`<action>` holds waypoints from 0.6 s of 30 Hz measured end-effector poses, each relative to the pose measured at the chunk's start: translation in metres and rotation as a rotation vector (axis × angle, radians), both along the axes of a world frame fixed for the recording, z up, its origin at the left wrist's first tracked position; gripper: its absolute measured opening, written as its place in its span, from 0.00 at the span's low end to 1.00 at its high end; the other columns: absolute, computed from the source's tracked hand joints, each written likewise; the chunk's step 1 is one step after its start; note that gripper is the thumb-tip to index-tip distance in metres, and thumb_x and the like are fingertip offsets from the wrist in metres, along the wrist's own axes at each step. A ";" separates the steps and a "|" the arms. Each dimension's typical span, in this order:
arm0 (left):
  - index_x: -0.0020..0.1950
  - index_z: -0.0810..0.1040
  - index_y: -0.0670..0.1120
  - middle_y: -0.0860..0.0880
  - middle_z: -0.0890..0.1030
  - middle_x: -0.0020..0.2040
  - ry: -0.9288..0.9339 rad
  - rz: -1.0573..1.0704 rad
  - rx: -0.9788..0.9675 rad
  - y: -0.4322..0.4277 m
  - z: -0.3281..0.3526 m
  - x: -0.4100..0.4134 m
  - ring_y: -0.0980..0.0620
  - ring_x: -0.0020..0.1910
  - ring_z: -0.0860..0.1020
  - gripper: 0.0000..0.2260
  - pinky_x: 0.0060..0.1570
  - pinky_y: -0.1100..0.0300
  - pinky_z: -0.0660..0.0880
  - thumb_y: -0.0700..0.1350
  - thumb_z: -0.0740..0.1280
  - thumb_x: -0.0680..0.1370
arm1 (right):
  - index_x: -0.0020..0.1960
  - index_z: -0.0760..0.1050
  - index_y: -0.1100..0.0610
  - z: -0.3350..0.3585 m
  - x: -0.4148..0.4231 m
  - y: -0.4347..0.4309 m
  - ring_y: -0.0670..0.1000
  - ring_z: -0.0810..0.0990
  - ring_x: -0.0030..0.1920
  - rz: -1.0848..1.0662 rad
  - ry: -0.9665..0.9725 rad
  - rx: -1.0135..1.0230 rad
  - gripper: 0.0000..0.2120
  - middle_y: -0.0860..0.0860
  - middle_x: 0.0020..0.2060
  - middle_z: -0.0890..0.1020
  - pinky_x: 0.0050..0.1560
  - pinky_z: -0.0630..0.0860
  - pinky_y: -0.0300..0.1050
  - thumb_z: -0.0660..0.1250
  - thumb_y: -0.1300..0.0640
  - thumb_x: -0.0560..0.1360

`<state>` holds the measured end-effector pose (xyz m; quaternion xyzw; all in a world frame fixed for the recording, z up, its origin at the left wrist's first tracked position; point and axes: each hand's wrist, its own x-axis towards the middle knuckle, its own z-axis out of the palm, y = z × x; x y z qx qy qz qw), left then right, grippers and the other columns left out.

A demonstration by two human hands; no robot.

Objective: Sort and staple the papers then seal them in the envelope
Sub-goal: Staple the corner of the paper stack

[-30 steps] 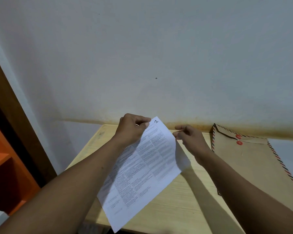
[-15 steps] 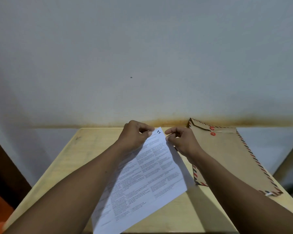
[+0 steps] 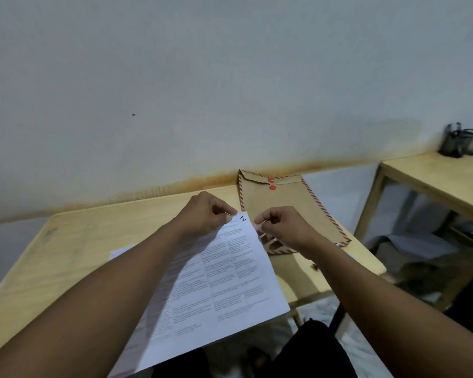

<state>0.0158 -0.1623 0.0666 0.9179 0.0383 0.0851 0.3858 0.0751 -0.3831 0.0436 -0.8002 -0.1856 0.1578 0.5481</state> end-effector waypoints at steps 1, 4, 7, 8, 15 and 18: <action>0.54 0.89 0.51 0.54 0.88 0.49 -0.003 -0.007 0.011 -0.005 -0.001 -0.001 0.58 0.50 0.84 0.08 0.53 0.59 0.79 0.42 0.74 0.77 | 0.51 0.81 0.61 0.000 -0.002 -0.010 0.54 0.84 0.37 -0.012 -0.006 -0.029 0.06 0.61 0.45 0.86 0.38 0.81 0.49 0.66 0.66 0.77; 0.53 0.89 0.51 0.55 0.88 0.49 -0.006 -0.029 -0.007 -0.022 -0.007 -0.003 0.60 0.51 0.84 0.08 0.49 0.62 0.77 0.42 0.74 0.77 | 0.52 0.82 0.55 -0.001 -0.004 -0.040 0.49 0.82 0.40 -0.024 -0.177 -0.246 0.09 0.54 0.45 0.85 0.37 0.76 0.38 0.66 0.64 0.76; 0.53 0.89 0.51 0.56 0.88 0.49 -0.017 -0.059 -0.030 -0.040 -0.013 -0.001 0.60 0.52 0.83 0.08 0.52 0.63 0.77 0.42 0.73 0.77 | 0.57 0.81 0.51 -0.002 -0.003 -0.069 0.50 0.79 0.50 0.065 -0.299 -0.604 0.13 0.49 0.52 0.82 0.47 0.74 0.41 0.68 0.60 0.74; 0.54 0.89 0.51 0.56 0.88 0.49 -0.021 -0.071 -0.028 -0.048 -0.014 0.000 0.60 0.52 0.83 0.08 0.52 0.63 0.76 0.42 0.73 0.77 | 0.60 0.79 0.50 -0.004 -0.002 -0.078 0.52 0.78 0.55 0.086 -0.312 -0.731 0.16 0.49 0.56 0.80 0.53 0.75 0.44 0.69 0.59 0.73; 0.55 0.88 0.49 0.56 0.87 0.52 -0.044 -0.133 -0.040 -0.082 -0.021 0.008 0.66 0.51 0.81 0.08 0.44 0.75 0.71 0.42 0.73 0.78 | 0.69 0.74 0.49 -0.011 -0.012 -0.115 0.56 0.69 0.64 0.102 -0.447 -1.042 0.19 0.51 0.64 0.74 0.60 0.71 0.54 0.65 0.51 0.78; 0.56 0.88 0.49 0.55 0.87 0.52 -0.047 -0.128 -0.050 -0.084 -0.021 0.009 0.66 0.50 0.81 0.08 0.42 0.78 0.71 0.42 0.73 0.78 | 0.66 0.76 0.52 -0.015 -0.008 -0.114 0.55 0.71 0.61 0.081 -0.485 -1.055 0.16 0.53 0.62 0.75 0.59 0.73 0.50 0.65 0.55 0.78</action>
